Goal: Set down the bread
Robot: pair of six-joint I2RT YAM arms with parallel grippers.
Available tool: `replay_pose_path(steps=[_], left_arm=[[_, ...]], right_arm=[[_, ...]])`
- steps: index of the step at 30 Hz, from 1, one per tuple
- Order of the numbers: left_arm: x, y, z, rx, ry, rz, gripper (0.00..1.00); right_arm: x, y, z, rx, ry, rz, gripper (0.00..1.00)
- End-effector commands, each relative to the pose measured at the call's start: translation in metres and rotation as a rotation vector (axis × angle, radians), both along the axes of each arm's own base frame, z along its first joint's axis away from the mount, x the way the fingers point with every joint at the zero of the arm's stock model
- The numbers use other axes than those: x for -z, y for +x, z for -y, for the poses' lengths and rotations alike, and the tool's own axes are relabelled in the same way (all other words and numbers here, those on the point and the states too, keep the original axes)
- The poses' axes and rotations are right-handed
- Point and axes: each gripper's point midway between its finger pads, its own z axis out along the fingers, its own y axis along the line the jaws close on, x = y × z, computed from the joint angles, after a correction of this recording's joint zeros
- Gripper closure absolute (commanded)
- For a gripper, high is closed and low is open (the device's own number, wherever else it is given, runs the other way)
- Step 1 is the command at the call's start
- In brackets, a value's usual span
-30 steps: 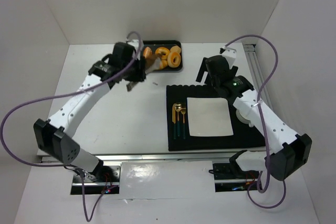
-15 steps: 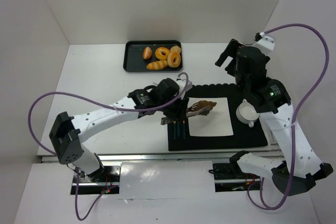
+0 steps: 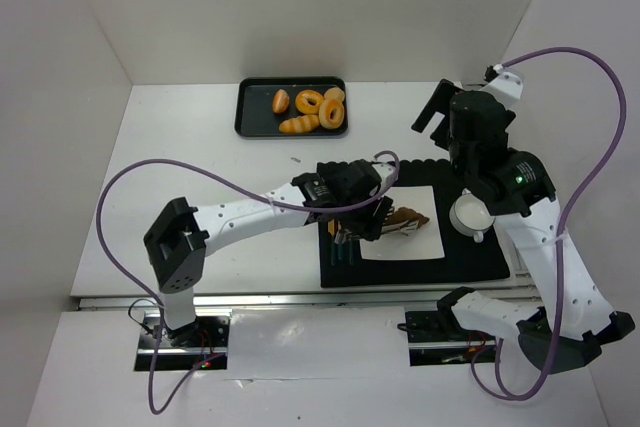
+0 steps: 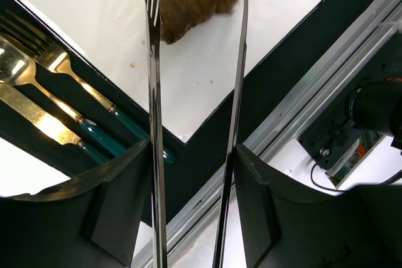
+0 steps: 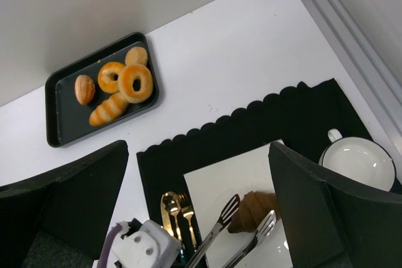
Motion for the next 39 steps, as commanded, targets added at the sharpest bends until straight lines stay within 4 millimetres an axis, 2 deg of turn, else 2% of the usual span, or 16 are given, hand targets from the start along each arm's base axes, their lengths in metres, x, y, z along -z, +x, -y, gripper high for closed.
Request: replay_pose_path(steps=[1, 10, 13, 14, 16, 17, 23, 26, 27, 29, 30, 31, 36, 37, 38, 39], left_arm=[[-0.049, 0.006, 0.006, 0.007, -0.084, 0.082, 0.34], [-0.089, -0.002, -0.023, -0.007, -0.098, 0.143, 0.35], [-0.09, 0.012, -0.051, -0.101, -0.068, 0.14, 0.38], [-0.099, 0.015, -0.063, -0.127, -0.084, 0.159, 0.38], [-0.088, 0.026, -0.088, -0.196, -0.05, 0.156, 0.38], [-0.085, 0.041, -0.111, -0.26, -0.041, 0.155, 0.4], [-0.082, 0.108, -0.171, -0.432, -0.073, 0.146, 0.41], [-0.09, 0.139, -0.174, -0.447, -0.123, 0.147, 0.41], [-0.077, 0.154, -0.18, -0.472, -0.108, 0.115, 0.41], [-0.086, 0.178, -0.18, -0.5, -0.133, 0.133, 0.42], [-0.071, 0.193, -0.182, -0.521, -0.111, 0.11, 0.42], [-0.084, 0.209, -0.18, -0.531, -0.134, 0.138, 0.42], [-0.068, 0.254, -0.169, -0.539, -0.088, 0.123, 0.42], [-0.046, 0.264, -0.167, -0.546, -0.055, 0.094, 0.42], [-0.057, 0.277, -0.168, -0.565, -0.049, 0.139, 0.42], [-0.052, 0.281, -0.169, -0.572, -0.029, 0.128, 0.42]], right_arm=[[-0.008, -0.005, 0.011, 0.033, -0.007, 0.015, 0.0], [0.001, 0.005, 0.002, 0.01, -0.01, 0.006, 0.0], [-0.004, 0.004, 0.003, 0.011, -0.002, 0.022, 0.0], [-0.005, 0.003, 0.005, 0.022, -0.001, 0.033, 0.0], [-0.005, 0.003, 0.005, 0.022, -0.001, 0.034, 0.0], [-0.005, 0.003, 0.007, 0.032, -0.005, 0.035, 0.0], [-0.005, 0.006, 0.004, 0.021, -0.01, 0.033, 0.0], [-0.003, 0.01, 0.001, 0.011, -0.006, 0.032, 0.0], [-0.003, 0.01, 0.001, 0.011, -0.006, 0.032, 0.0], [-0.005, 0.011, -0.003, -0.012, -0.004, 0.036, 0.0], [0.001, 0.015, -0.005, -0.012, -0.01, 0.025, 0.0], [0.003, 0.017, -0.006, -0.013, -0.014, 0.017, 0.0], [0.012, 0.024, -0.006, -0.006, -0.035, -0.01, 0.0], [0.01, 0.025, -0.008, -0.015, -0.028, -0.003, 0.0], [0.014, 0.025, -0.008, -0.015, -0.032, -0.013, 0.0], [0.015, 0.026, -0.005, -0.009, -0.041, -0.015, 0.0]])
